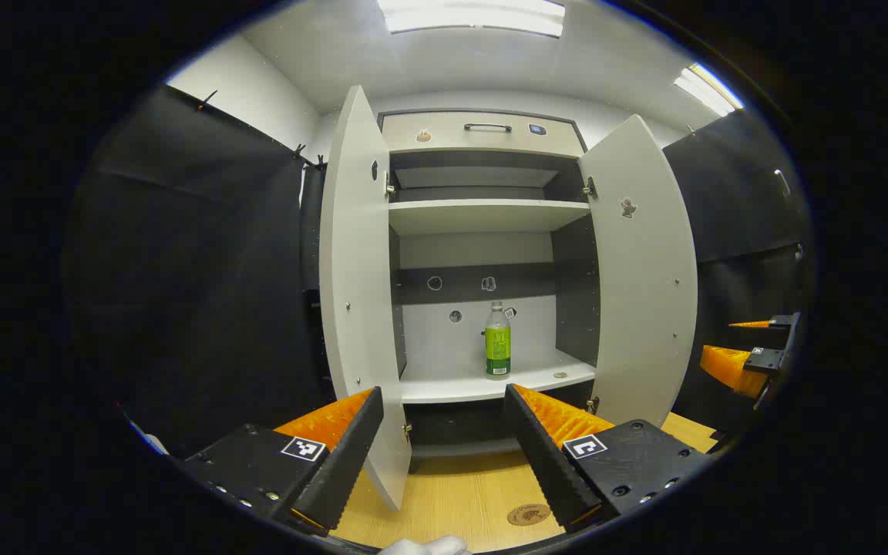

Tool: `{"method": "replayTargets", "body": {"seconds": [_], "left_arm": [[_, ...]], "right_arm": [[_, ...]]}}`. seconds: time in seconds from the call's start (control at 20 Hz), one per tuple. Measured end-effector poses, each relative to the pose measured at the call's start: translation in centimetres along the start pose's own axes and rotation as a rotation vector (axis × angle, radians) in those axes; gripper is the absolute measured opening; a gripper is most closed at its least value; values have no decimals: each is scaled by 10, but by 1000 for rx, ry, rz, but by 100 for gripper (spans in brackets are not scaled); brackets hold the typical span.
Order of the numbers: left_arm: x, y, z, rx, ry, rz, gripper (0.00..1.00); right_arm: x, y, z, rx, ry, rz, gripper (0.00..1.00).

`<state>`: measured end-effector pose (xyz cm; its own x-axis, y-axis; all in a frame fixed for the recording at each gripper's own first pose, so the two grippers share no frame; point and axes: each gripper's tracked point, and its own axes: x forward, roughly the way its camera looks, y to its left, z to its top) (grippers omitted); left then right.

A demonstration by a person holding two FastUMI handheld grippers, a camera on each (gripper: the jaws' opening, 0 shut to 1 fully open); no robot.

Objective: Grasp the bottle in the cabinet with the left hand and place it on the coaster, then close the right door with the right hand and the left door with the left hand.

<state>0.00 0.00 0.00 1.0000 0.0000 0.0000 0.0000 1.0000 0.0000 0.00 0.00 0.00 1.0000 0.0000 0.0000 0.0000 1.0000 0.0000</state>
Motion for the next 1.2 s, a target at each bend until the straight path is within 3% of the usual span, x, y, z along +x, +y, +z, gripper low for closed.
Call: {"method": "replayTargets", "body": {"seconds": [0.7, 1.2], "left_arm": [[8, 10, -9, -11, 24, 28, 95], [74, 3, -10, -44, 21, 7, 96]], "right_arm": [[17, 18, 7, 2, -11, 35, 83], [40, 27, 23, -17, -18, 63, 83]]}}
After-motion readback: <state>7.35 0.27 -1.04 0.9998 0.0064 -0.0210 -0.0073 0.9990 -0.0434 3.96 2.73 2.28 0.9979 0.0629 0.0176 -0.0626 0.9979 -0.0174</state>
